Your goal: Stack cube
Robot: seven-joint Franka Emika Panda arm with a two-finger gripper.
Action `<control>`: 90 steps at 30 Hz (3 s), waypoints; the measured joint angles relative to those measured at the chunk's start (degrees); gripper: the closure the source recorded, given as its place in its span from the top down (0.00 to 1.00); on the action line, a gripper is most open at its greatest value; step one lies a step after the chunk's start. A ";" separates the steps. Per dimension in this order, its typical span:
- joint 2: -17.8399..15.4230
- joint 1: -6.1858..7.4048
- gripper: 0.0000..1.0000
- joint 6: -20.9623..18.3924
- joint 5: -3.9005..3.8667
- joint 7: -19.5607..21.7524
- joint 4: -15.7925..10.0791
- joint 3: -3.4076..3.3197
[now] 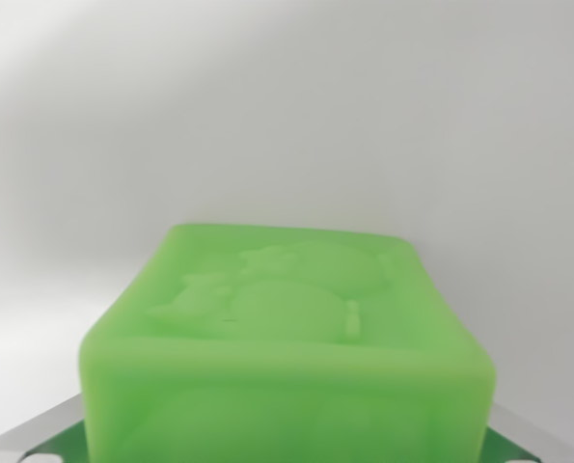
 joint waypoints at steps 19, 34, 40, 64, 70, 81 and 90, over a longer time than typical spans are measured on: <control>-2.45 0.05 0.00 -1.40 0.00 0.00 -0.78 -0.09; -6.36 0.27 0.00 -4.14 -0.05 0.02 -1.93 -0.39; -8.13 0.37 0.00 -5.53 -0.10 0.05 -2.21 -0.57; -15.22 0.56 0.00 -8.51 -0.40 0.08 -6.78 -1.26; -16.99 0.50 0.00 -7.62 -0.40 -0.14 -9.39 -1.48; -19.90 0.43 0.00 -5.80 -0.40 -0.61 -14.12 -1.97; -22.48 0.24 0.00 -4.37 -0.40 -1.08 -18.13 -2.38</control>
